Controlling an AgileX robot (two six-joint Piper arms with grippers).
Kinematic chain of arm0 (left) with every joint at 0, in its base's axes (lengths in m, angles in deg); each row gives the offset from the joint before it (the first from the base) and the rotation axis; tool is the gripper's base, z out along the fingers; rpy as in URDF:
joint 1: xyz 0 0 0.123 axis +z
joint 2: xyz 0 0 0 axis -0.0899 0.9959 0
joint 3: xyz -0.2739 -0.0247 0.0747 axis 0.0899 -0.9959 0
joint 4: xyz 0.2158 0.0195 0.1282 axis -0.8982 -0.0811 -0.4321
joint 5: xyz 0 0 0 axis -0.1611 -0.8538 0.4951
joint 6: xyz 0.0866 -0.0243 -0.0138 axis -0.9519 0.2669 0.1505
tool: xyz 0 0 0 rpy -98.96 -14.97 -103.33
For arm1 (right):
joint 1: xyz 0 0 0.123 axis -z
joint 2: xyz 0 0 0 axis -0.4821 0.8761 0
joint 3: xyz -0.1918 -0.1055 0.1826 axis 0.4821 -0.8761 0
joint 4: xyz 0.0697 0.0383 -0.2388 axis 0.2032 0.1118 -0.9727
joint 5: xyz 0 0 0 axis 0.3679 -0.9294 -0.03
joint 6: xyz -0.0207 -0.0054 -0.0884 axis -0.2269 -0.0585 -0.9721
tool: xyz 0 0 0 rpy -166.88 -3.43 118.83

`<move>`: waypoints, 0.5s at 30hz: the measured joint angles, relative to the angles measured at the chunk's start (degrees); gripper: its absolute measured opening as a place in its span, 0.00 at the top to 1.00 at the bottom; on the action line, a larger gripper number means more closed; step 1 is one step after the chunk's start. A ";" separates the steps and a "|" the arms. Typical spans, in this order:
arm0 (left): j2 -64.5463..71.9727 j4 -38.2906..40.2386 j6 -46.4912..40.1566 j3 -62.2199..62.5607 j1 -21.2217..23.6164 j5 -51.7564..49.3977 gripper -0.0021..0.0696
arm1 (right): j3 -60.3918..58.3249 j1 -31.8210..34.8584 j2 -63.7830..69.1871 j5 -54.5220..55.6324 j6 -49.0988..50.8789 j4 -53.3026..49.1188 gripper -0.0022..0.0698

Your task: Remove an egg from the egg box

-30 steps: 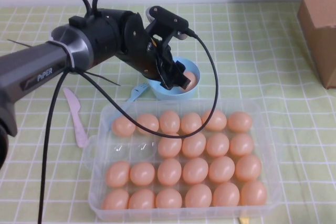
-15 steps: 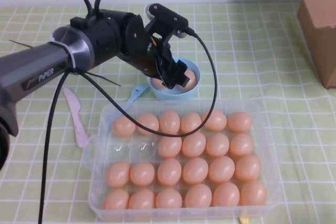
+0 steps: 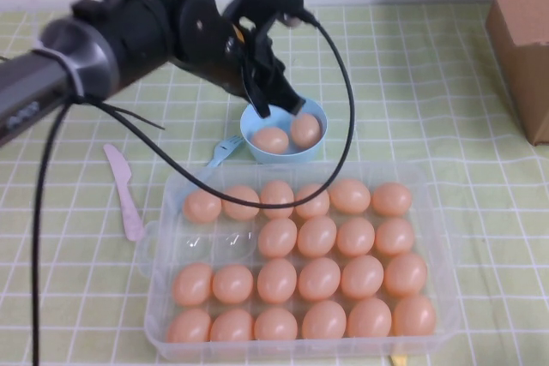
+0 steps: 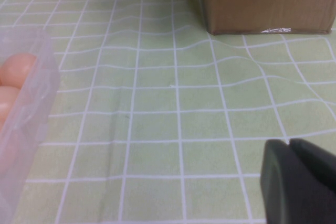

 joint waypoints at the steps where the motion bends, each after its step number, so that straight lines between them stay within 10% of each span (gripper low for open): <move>1: -0.94 0.00 -0.05 0.00 0.00 -0.10 0.96 | 0.00 0.00 0.00 0.00 0.00 0.00 0.99; 15: -27.10 0.61 -0.38 -23.93 0.00 8.99 0.97 | 0.00 0.00 0.00 0.00 0.00 0.00 0.99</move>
